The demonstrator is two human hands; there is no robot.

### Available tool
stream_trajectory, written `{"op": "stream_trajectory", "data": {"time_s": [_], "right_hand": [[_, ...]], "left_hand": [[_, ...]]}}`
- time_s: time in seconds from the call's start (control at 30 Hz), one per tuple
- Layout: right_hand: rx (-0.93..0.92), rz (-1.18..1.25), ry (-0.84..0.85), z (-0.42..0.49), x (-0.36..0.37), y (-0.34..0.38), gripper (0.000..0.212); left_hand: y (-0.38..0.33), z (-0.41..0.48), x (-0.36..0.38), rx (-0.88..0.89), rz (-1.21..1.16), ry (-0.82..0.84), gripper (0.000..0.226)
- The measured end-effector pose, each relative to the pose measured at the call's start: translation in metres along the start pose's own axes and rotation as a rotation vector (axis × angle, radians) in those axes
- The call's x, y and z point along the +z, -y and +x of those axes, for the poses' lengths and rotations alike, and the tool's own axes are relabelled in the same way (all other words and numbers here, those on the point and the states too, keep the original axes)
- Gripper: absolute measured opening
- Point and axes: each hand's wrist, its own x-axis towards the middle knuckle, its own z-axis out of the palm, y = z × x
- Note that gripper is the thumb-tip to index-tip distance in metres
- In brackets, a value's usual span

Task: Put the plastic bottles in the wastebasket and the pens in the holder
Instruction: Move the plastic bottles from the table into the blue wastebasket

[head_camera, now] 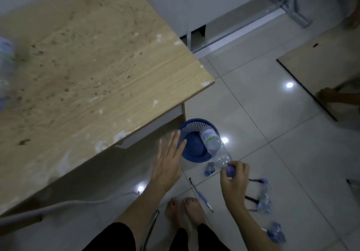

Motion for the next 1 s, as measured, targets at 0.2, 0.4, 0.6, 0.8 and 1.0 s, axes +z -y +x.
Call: {"op": "stream_trajectory", "data": {"time_s": [0.2, 0.4, 0.6, 0.8, 1.0], "right_hand": [[-0.047, -0.129, 0.145, 0.034, 0.074, -0.086, 0.022], [-0.213, -0.231, 0.288, 0.072, 0.145, -0.152, 0.019], [-0.34, -0.312, 0.362, 0.105, 0.197, -0.181, 0.015], [-0.262, -0.406, 0.427, 0.118, 0.225, -0.197, 0.029], [-0.235, -0.535, 0.469, 0.111, 0.213, -0.197, 0.047]], "left_hand": [[0.017, 0.041, 0.115, -0.579, -0.63, 0.044, 0.057], [0.025, 0.085, 0.215, -0.893, -0.955, 0.165, 0.053], [0.033, 0.1, 0.276, -1.028, -1.0, 0.087, 0.032], [0.047, 0.097, 0.292, -0.971, -0.94, -0.008, 0.025], [0.059, 0.092, 0.282, -0.982, -0.987, 0.052, 0.034]]}}
